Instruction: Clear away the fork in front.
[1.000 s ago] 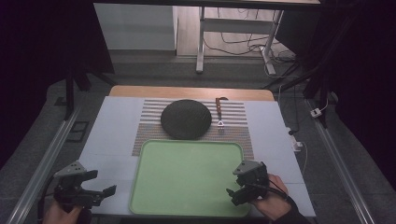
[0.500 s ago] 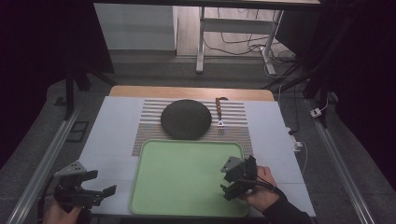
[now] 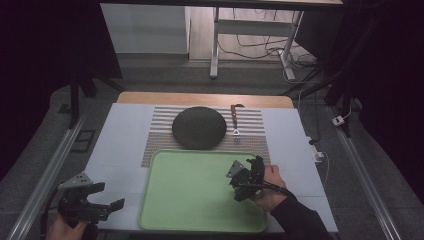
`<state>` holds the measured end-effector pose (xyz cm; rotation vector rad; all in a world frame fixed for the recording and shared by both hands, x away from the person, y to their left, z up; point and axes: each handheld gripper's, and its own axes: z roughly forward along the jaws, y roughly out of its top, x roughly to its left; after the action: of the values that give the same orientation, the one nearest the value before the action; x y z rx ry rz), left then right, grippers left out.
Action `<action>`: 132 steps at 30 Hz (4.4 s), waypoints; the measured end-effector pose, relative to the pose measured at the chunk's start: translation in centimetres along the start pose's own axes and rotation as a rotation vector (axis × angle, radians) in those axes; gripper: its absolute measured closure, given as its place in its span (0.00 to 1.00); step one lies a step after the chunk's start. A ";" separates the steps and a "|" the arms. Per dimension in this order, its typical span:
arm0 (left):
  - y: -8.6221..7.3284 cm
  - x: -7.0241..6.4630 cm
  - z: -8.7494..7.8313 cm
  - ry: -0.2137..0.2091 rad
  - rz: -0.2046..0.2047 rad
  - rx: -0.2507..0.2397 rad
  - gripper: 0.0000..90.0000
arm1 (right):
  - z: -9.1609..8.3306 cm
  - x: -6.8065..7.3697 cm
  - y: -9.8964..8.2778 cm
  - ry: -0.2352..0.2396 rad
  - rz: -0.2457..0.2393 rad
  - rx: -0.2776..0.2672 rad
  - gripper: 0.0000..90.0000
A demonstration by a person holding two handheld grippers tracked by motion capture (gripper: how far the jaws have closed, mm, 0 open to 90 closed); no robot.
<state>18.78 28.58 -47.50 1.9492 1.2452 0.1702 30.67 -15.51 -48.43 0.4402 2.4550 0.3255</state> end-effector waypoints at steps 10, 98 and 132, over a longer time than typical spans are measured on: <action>0.0 0.0 0.1 -0.002 0.007 0.006 0.00 | 1.8 -1.5 1.4 -0.102 -0.089 0.031 0.21; 0.3 -0.1 0.3 -0.038 0.029 0.033 0.00 | 2.6 -6.2 2.5 -0.168 -0.130 -0.063 1.00; 3.6 -1.4 3.5 -0.139 0.168 0.037 0.00 | -4.4 -5.6 -2.6 0.336 0.276 -0.464 1.00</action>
<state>22.35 24.86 -46.97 2.0607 1.0025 0.0955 31.59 -20.59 -42.94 0.5525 2.5205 1.1364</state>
